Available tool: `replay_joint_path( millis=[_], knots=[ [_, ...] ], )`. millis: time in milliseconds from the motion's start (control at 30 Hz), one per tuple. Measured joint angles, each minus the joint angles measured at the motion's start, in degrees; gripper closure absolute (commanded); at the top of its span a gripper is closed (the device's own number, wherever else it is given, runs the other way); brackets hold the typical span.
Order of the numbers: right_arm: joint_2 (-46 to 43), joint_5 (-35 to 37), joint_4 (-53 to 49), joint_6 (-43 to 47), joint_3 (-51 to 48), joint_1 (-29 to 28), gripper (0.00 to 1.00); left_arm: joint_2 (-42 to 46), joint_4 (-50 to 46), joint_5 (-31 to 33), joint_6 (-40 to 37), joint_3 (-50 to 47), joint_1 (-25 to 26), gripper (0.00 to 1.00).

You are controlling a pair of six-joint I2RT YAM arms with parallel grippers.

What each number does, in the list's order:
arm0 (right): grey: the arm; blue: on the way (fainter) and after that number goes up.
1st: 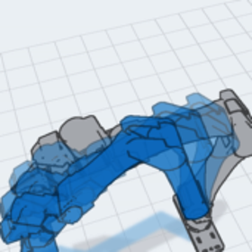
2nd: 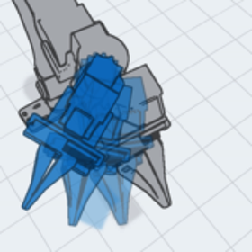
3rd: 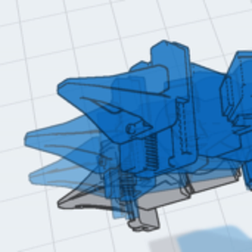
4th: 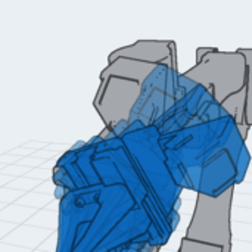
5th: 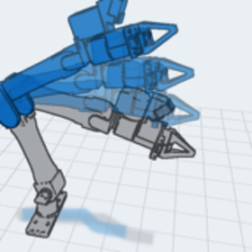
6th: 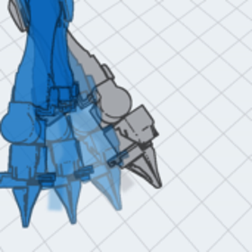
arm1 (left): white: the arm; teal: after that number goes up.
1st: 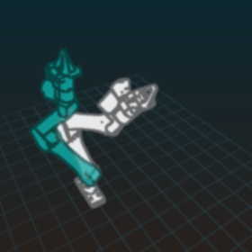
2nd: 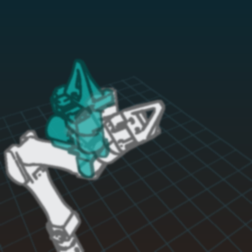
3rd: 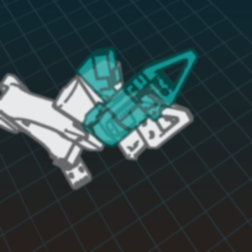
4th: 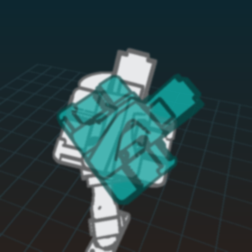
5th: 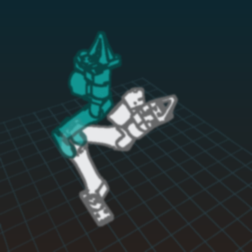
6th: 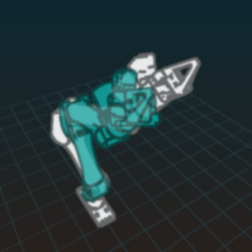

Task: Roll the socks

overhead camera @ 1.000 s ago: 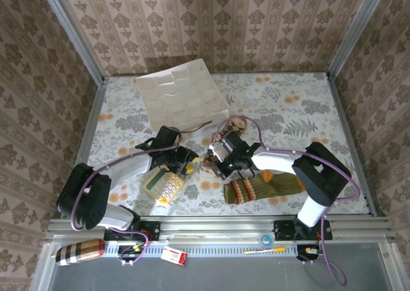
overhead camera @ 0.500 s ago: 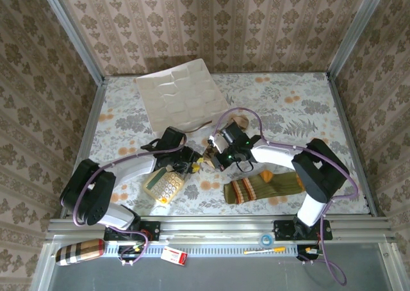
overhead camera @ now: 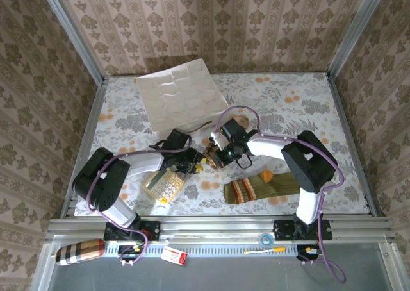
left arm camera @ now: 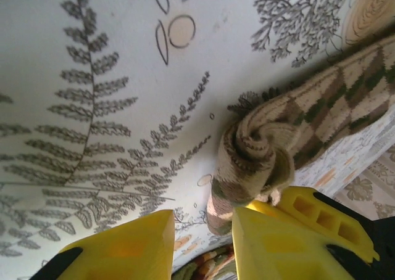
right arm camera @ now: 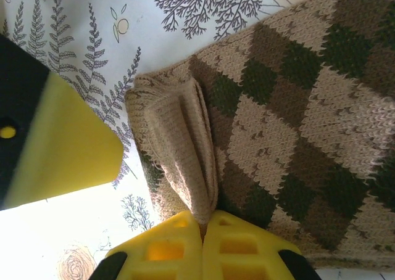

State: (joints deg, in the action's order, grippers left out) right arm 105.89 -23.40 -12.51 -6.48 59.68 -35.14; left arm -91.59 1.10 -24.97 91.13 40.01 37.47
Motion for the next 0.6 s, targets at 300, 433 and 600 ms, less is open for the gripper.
replay_joint_path(
  millis=[300, 433, 600],
  knots=[
    [0.7, -0.9, -0.2, -0.2, 0.7, 0.1, 1.00, -1.7, 2.3, 1.9, -1.4, 2.3, 0.0, 0.64],
    [0.7, -0.9, -0.2, -0.9, 0.7, 0.1, 1.00, -2.0, 2.2, 1.8, -1.7, 2.5, 0.0, 0.65],
    [0.7, -0.9, -0.2, -1.2, 0.7, 0.1, 1.00, -5.3, 0.2, 1.4, -2.9, 4.6, -0.1, 0.66]
  ],
)
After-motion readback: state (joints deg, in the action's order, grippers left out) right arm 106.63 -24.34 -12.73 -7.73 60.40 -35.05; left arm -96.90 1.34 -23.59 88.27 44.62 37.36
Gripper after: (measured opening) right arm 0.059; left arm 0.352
